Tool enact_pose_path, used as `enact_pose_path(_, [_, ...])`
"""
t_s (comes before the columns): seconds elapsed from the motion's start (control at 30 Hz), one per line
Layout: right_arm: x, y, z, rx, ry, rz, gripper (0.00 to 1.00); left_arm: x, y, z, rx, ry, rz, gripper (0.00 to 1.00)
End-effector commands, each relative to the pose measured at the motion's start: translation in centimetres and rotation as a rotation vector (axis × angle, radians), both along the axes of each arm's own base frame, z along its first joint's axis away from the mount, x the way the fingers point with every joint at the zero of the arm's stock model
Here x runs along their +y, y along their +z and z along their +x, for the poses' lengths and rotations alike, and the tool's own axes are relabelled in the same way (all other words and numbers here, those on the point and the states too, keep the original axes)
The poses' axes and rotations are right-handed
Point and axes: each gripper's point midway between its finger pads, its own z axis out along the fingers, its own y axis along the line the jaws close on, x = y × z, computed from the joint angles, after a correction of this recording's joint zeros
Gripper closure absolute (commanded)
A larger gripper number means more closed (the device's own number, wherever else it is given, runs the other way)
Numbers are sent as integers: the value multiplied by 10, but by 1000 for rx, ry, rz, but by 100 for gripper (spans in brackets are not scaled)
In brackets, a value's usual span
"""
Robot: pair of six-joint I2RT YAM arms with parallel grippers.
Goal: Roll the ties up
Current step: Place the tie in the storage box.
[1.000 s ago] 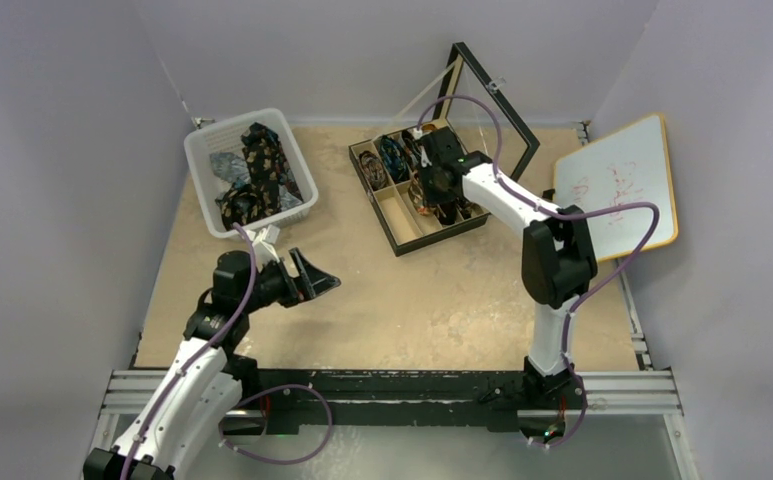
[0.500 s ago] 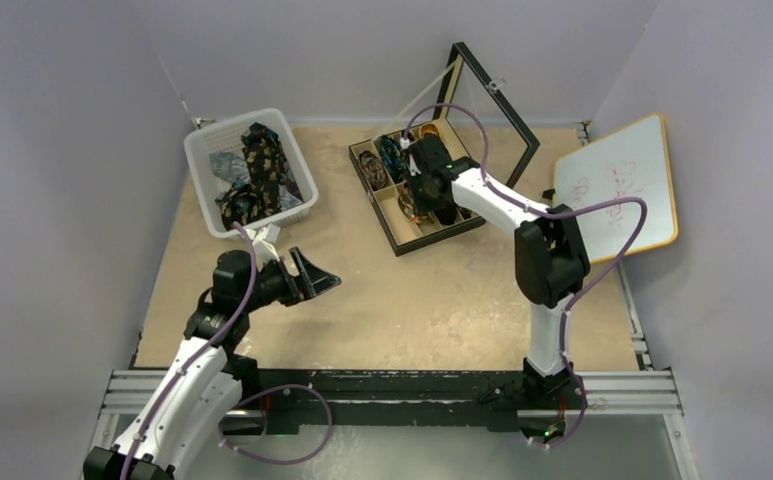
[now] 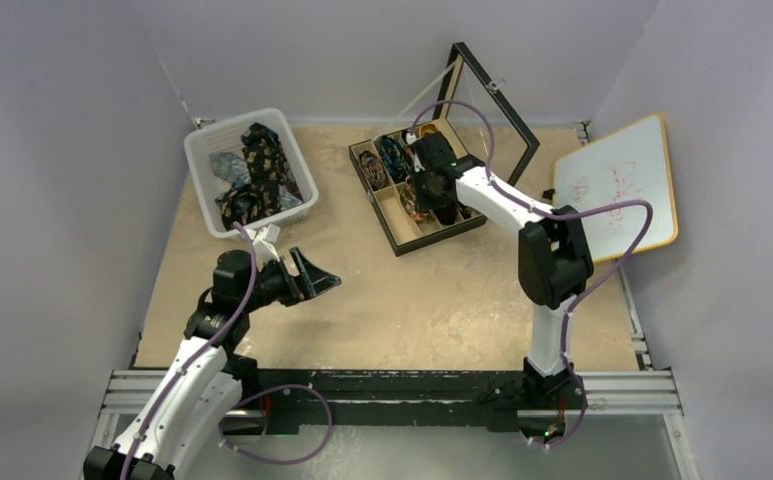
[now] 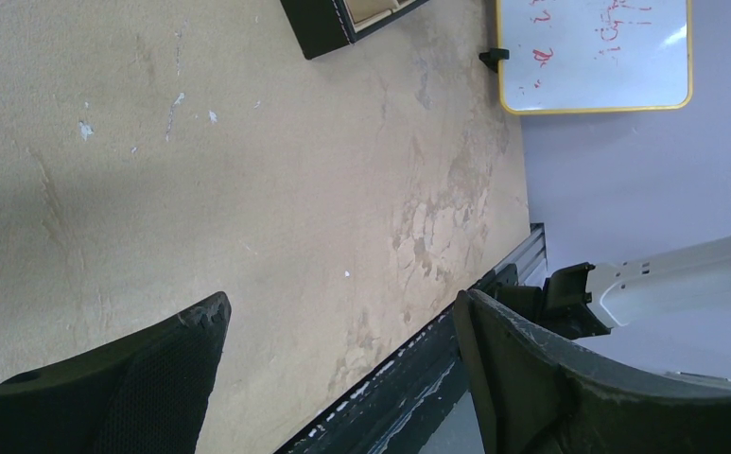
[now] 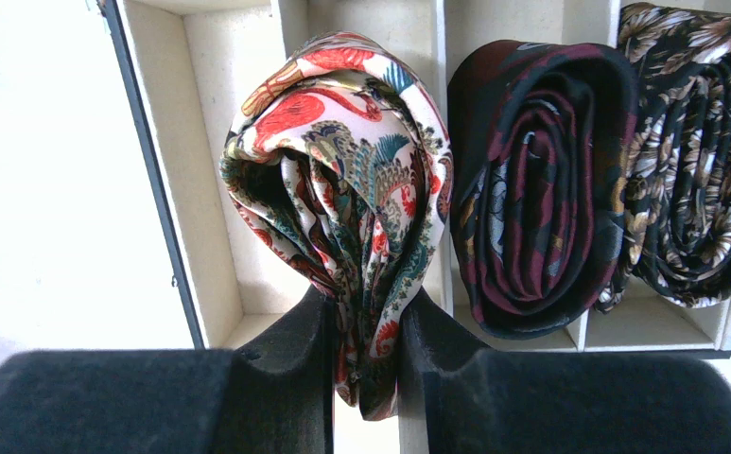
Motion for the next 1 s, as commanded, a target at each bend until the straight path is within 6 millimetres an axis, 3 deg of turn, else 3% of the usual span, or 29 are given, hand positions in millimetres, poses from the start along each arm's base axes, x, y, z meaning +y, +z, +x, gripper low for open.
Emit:
enact_pose_path(0.0, [-1,28,7,-57,-35,55,100,-3,15,3,-56,-19,-10,14])
enact_pose_path(0.43, [-11,5,6,-28,-71,2,100,-3,16,2,-60,-20,-12,14])
enact_pose_path(0.63, [-14,-17,-4,32,-47,-28,100,-3,17,3,-60,-21,-14,14])
enact_pose_path(0.97, [-8,-25,-5,46,8,-20,100,-4,16,3,-58,-23,-16,14])
